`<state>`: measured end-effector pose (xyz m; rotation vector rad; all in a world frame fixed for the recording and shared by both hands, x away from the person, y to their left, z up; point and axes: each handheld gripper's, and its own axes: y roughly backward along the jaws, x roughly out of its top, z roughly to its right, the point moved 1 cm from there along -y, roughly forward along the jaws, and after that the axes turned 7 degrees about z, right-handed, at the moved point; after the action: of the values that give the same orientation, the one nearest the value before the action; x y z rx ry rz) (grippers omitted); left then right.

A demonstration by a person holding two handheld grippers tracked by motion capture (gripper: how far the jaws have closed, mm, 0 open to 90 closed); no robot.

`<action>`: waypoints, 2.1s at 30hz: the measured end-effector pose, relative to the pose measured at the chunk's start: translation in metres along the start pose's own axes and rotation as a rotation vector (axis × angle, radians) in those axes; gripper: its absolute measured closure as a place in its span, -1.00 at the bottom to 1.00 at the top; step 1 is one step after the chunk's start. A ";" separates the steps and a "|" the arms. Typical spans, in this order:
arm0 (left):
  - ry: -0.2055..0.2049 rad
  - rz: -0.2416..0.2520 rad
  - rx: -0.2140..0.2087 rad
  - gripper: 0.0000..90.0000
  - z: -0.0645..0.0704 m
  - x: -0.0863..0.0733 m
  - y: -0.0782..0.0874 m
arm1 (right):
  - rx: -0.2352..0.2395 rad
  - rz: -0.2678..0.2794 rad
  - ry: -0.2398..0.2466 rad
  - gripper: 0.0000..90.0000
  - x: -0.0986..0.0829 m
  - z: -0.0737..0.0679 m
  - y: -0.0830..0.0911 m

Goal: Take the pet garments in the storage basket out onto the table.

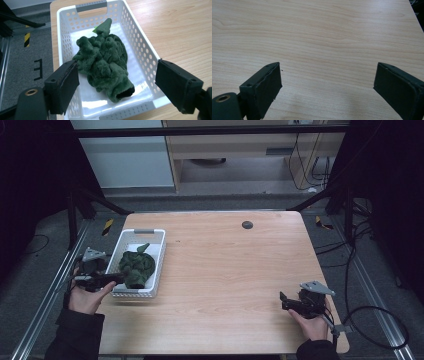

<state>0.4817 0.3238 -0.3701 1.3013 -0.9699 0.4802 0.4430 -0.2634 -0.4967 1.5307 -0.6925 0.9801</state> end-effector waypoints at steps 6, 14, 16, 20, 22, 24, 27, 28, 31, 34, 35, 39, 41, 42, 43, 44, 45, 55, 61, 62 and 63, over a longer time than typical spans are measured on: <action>-0.008 -0.038 0.002 -0.59 -0.001 0.012 -0.009 | 0.003 -0.006 0.001 -0.83 0.000 0.000 -0.001; 0.024 -0.065 -0.005 -0.59 -0.008 0.020 -0.021 | 0.006 -0.012 0.010 -0.83 -0.001 -0.001 -0.002; 0.024 -0.080 -0.011 -0.58 -0.008 0.021 -0.024 | 0.005 -0.012 0.010 -0.83 0.000 -0.001 -0.002; 0.021 -0.118 -0.011 -0.57 -0.008 0.023 -0.032 | 0.007 -0.017 0.011 -0.84 -0.001 -0.003 -0.002; 0.011 -0.130 -0.007 -0.57 -0.008 0.025 -0.034 | 0.009 -0.019 0.013 -0.84 -0.001 -0.002 -0.003; 0.013 -0.131 -0.004 -0.57 -0.008 0.026 -0.036 | 0.009 -0.021 0.013 -0.84 -0.001 -0.002 -0.003; 0.012 -0.157 -0.002 -0.57 -0.009 0.030 -0.042 | 0.008 -0.026 0.014 -0.84 -0.001 -0.003 -0.004; 0.012 -0.157 -0.002 -0.57 -0.009 0.030 -0.042 | 0.009 -0.026 0.017 -0.84 -0.001 -0.003 -0.004; 0.016 -0.179 0.009 -0.56 -0.011 0.033 -0.046 | 0.007 -0.029 0.022 -0.84 -0.002 -0.003 -0.004; 0.022 -0.186 0.011 -0.55 -0.013 0.034 -0.048 | 0.007 -0.031 0.026 -0.84 -0.002 -0.003 -0.004; 0.022 -0.195 0.008 -0.55 -0.014 0.035 -0.051 | 0.006 -0.031 0.027 -0.84 -0.002 -0.003 -0.004; 0.016 -0.210 0.013 -0.54 -0.015 0.036 -0.055 | 0.006 -0.033 0.027 -0.84 -0.002 -0.003 -0.004; 0.021 -0.215 0.014 -0.54 -0.015 0.035 -0.057 | 0.008 -0.037 0.022 -0.84 -0.003 -0.003 -0.004; 0.021 -0.223 0.014 -0.54 -0.016 0.035 -0.059 | 0.009 -0.039 0.022 -0.84 -0.003 -0.003 -0.004; 0.021 -0.223 0.014 -0.54 -0.016 0.035 -0.059 | 0.009 -0.039 0.022 -0.84 -0.003 -0.003 -0.004; 0.024 -0.225 0.016 -0.54 -0.016 0.035 -0.060 | 0.008 -0.038 0.023 -0.84 -0.003 -0.003 -0.004; 0.026 -0.230 0.017 -0.54 -0.017 0.035 -0.062 | 0.008 -0.036 0.023 -0.84 -0.003 -0.003 -0.004; 0.040 -0.269 0.018 -0.56 -0.022 0.033 -0.078 | 0.011 -0.043 0.032 -0.84 -0.003 -0.003 -0.006; 0.048 -0.296 0.019 -0.57 -0.022 0.029 -0.090 | 0.016 -0.054 0.029 -0.85 -0.004 -0.004 -0.006; 0.048 -0.296 0.019 -0.58 -0.022 0.029 -0.090 | 0.016 -0.054 0.029 -0.85 -0.004 -0.004 -0.006; 0.048 -0.300 0.019 -0.58 -0.022 0.029 -0.091 | 0.018 -0.055 0.031 -0.85 -0.004 -0.003 -0.007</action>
<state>0.5754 0.3162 -0.3988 1.4179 -0.7153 0.2879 0.4459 -0.2592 -0.5038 1.5390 -0.6178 0.9693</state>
